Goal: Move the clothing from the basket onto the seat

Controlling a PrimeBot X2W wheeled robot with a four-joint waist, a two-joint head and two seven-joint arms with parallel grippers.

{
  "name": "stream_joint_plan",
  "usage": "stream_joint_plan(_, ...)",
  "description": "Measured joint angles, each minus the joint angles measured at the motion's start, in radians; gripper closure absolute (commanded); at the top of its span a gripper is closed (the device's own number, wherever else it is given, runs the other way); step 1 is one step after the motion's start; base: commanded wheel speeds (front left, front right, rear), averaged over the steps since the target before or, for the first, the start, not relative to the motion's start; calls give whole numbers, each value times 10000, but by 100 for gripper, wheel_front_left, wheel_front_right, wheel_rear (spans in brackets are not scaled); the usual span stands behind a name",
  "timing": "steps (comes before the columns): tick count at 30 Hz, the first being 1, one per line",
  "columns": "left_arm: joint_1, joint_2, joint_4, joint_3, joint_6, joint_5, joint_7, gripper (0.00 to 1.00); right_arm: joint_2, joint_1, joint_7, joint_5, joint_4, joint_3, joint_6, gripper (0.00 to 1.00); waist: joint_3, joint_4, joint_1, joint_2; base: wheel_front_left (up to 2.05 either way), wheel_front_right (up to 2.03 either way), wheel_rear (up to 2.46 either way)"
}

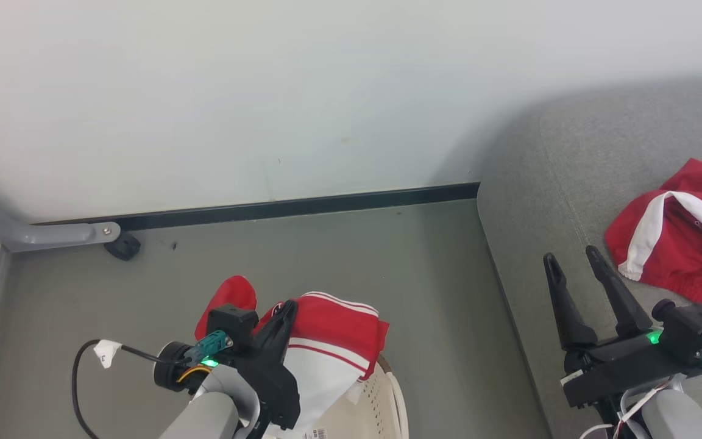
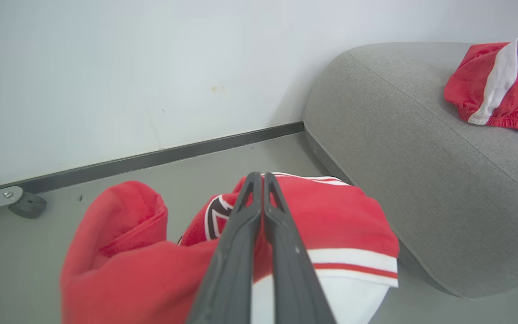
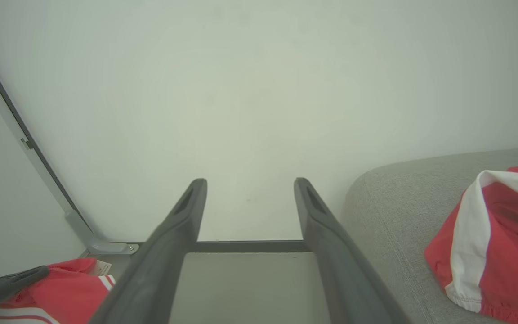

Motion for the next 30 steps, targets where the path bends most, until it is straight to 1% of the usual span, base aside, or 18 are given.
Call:
stream_joint_plan(5,50,-19,-953,-107,0,-86,-31,100,-90,327,0,140,-63,382,0,0,-367,206,0,0,0,0,0)
stream_joint_plan(15,96,-13,-2451,-180,0,-159,-52,100,-343,386,0,516,-71,1275,0,0,-764,516,1,0,0,0,0)
stream_joint_plan(21,117,-12,-3097,-328,0,-157,-52,100,-548,431,123,848,397,2184,0,0,-860,723,1,2,0,0,0)
stream_joint_plan(24,154,-6,-3373,-368,0,-157,-52,100,-533,375,307,989,629,2694,0,0,-912,827,1,1,0,0,0)
stream_joint_plan(30,348,8,-3900,-487,0,-159,-52,100,-500,-215,451,1212,932,3344,0,0,-990,1029,1,1,0,0,0)
